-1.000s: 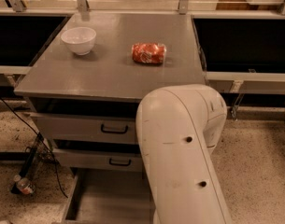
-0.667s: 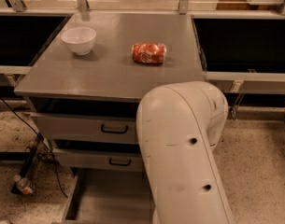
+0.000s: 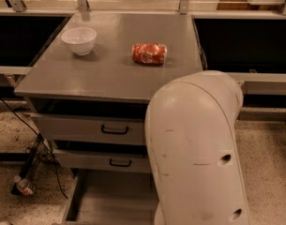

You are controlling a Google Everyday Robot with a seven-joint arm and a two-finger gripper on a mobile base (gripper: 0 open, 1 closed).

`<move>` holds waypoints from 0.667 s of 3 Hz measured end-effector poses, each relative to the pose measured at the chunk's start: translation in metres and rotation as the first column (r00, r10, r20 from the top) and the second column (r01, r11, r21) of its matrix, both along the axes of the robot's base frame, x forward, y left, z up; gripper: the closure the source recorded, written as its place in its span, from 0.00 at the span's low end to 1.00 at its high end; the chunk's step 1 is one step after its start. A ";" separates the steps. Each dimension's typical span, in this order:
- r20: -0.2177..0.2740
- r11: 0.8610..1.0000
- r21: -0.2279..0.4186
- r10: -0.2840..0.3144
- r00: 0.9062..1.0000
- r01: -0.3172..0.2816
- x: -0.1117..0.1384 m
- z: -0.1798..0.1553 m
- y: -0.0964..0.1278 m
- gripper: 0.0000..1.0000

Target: Pick rxbar chocolate from bottom drawer and place on counter

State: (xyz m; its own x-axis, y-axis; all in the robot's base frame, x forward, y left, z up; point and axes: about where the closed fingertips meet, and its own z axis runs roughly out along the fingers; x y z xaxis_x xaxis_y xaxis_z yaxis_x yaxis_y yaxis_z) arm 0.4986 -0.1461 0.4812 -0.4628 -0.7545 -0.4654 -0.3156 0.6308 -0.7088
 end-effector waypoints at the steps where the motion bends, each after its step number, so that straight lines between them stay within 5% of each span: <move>1: -0.005 1.000 0.003 0.004 1.000 -0.004 -0.002 -0.001 0.000 1.00; 2: -0.007 1.000 -0.001 -0.010 1.000 0.010 -0.017 0.007 -0.013 1.00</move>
Offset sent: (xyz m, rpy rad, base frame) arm -0.0455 -0.0287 0.0220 -0.0063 0.0083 -0.0279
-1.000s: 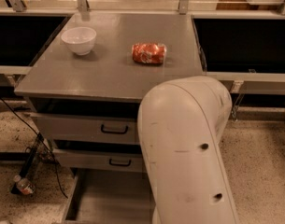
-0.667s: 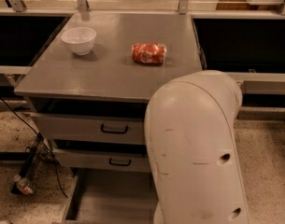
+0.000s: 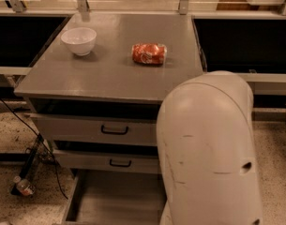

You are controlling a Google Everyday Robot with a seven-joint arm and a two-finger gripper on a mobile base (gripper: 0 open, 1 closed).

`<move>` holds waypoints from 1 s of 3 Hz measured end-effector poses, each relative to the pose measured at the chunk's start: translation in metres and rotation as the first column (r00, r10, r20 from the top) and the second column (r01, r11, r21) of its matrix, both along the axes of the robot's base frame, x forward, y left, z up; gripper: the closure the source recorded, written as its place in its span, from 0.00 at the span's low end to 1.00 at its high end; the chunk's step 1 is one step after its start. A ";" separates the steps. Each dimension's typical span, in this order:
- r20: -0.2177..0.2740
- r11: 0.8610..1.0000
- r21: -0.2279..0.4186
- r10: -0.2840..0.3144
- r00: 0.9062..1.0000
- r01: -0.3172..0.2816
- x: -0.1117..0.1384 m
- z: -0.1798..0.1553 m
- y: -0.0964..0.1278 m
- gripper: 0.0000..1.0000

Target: Pick rxbar chocolate from bottom drawer and place on counter

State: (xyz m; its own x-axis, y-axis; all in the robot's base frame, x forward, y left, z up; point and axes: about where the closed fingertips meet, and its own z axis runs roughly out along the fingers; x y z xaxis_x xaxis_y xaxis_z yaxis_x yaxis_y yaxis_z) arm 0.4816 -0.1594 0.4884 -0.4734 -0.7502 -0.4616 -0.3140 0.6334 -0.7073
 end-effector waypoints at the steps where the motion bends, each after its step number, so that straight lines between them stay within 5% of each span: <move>1: 0.006 0.999 -0.016 -0.035 0.999 0.035 -0.014 0.008 -0.018 1.00; 2: 0.011 0.995 -0.038 -0.095 0.995 0.095 -0.024 0.011 -0.039 1.00; 3: 0.011 0.995 -0.038 -0.095 0.995 0.096 -0.024 0.012 -0.039 1.00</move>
Offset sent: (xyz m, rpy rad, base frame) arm -0.0388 -0.0588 0.0156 -0.0632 -0.0175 -0.1681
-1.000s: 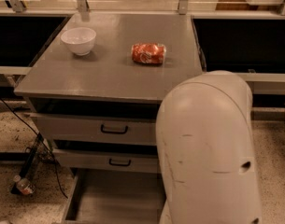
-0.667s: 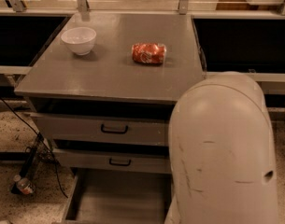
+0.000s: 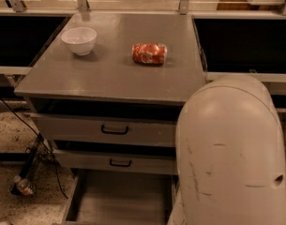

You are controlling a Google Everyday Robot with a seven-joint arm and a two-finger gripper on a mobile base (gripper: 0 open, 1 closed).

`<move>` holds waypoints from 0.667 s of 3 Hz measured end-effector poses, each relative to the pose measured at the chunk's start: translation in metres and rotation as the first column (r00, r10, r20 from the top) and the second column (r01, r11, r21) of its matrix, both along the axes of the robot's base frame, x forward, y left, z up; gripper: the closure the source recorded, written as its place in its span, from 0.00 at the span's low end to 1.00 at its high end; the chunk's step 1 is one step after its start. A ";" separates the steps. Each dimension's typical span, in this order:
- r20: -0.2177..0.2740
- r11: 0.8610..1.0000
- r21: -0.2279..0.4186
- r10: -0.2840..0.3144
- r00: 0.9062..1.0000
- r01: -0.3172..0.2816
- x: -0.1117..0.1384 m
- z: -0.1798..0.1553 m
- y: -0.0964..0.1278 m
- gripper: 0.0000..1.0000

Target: Pick rxbar chocolate from bottom drawer and place on counter

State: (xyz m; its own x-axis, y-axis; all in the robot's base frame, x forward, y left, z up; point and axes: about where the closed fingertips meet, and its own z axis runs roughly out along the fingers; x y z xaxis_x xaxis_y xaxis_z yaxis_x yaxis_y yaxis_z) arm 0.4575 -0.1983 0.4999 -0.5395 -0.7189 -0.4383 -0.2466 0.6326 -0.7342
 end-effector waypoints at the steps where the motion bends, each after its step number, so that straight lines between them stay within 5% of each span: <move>1: 0.024 1.000 -0.007 -0.013 1.000 0.013 0.003 0.012 -0.004 1.00; 2: 0.096 0.999 -0.043 -0.006 0.995 0.011 0.011 0.044 -0.009 1.00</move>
Offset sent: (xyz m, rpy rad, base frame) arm 0.0199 -0.0090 0.0914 -0.0880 -0.1979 -0.0013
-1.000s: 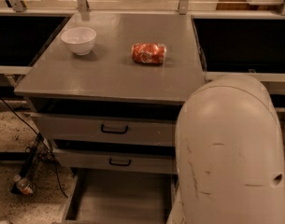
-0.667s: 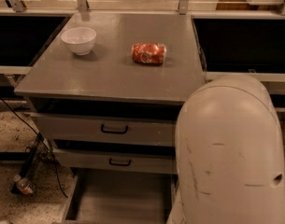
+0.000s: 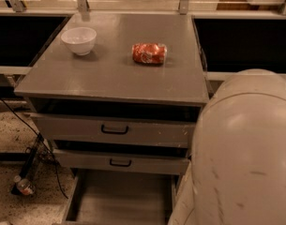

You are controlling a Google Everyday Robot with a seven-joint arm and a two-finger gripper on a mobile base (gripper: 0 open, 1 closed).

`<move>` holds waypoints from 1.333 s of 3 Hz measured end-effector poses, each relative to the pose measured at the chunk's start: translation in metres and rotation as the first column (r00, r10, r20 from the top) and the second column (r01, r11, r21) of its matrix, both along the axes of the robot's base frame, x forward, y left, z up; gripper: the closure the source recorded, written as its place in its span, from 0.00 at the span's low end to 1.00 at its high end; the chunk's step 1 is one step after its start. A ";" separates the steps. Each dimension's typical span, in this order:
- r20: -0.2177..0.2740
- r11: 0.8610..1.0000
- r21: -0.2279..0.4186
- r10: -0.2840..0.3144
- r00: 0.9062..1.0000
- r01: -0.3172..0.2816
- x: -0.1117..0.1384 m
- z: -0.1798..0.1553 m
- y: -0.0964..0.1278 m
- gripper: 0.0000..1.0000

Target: Pick rxbar chocolate from bottom drawer and place on counter

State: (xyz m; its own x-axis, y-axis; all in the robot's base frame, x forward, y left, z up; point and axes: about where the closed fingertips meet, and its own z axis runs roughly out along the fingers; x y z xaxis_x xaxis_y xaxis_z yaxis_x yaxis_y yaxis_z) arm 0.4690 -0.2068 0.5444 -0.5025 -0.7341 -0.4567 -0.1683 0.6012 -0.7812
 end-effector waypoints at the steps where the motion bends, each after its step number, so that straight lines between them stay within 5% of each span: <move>1: 0.060 0.999 -0.043 -0.014 0.998 0.016 0.006 0.029 -0.011 1.00; 2: 0.115 0.995 -0.079 -0.050 0.992 0.059 0.009 0.055 -0.027 1.00; 3: 0.205 0.977 -0.136 -0.136 0.969 0.166 0.008 0.094 -0.060 1.00; 4: 0.216 0.973 -0.144 -0.147 0.965 0.181 0.008 0.099 -0.066 1.00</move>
Offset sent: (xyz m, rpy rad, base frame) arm 0.0112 -0.0425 0.0887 -0.1315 -0.1814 -0.0974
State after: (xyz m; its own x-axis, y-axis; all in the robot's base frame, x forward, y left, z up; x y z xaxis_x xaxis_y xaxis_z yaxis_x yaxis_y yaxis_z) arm 0.4765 -0.2725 0.6432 -0.5314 -0.7216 -0.4439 0.0938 0.4706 -0.8773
